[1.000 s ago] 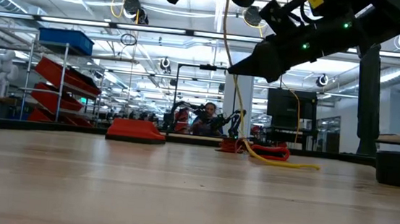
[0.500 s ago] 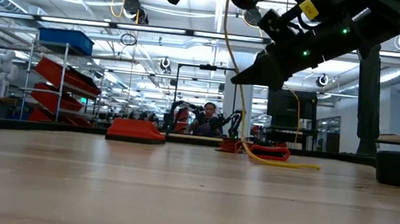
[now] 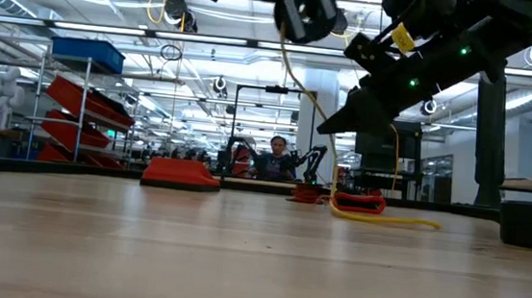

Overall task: Coil cords
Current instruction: Coil the yellow wire onto spool

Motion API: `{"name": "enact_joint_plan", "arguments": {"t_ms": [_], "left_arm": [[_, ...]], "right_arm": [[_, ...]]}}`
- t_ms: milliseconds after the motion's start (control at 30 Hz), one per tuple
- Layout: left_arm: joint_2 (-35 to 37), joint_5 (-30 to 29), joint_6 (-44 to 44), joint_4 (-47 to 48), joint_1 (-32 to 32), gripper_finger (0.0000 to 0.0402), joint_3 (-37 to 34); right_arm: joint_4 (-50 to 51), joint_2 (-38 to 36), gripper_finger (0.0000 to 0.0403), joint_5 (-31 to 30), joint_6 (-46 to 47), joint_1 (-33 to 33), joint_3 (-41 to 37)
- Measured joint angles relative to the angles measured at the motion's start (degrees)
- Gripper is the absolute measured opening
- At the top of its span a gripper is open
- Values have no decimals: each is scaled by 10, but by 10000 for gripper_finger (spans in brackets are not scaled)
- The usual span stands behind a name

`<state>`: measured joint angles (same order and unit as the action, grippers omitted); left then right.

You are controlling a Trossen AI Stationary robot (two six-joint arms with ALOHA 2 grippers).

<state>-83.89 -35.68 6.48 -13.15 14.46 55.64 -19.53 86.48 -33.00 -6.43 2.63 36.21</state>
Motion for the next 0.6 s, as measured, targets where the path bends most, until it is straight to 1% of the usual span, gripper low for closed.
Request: {"name": "enact_joint_plan", "arguments": {"t_ms": [200, 267, 367, 433, 533, 600], "left_arm": [[5, 0, -2, 88, 5, 0, 0], [0, -6, -6, 114, 4, 0, 0], [-7, -29, -13, 142, -1, 0, 0], [-12, -58, -9, 150, -2, 0, 0], [-27, -102, 10, 140, -6, 0, 0], [-38, -121, 15, 132, -10, 0, 0]], "right_arm": [[17, -23, 1, 4, 30, 0, 0], [18, -40, 1, 16, 37, 1, 0], [18, -63, 1, 34, 50, 1, 0], [21, -77, 0, 49, 57, 1, 0], [19, -91, 0, 65, 70, 1, 0], [19, -95, 0, 77, 76, 1, 0]]}}
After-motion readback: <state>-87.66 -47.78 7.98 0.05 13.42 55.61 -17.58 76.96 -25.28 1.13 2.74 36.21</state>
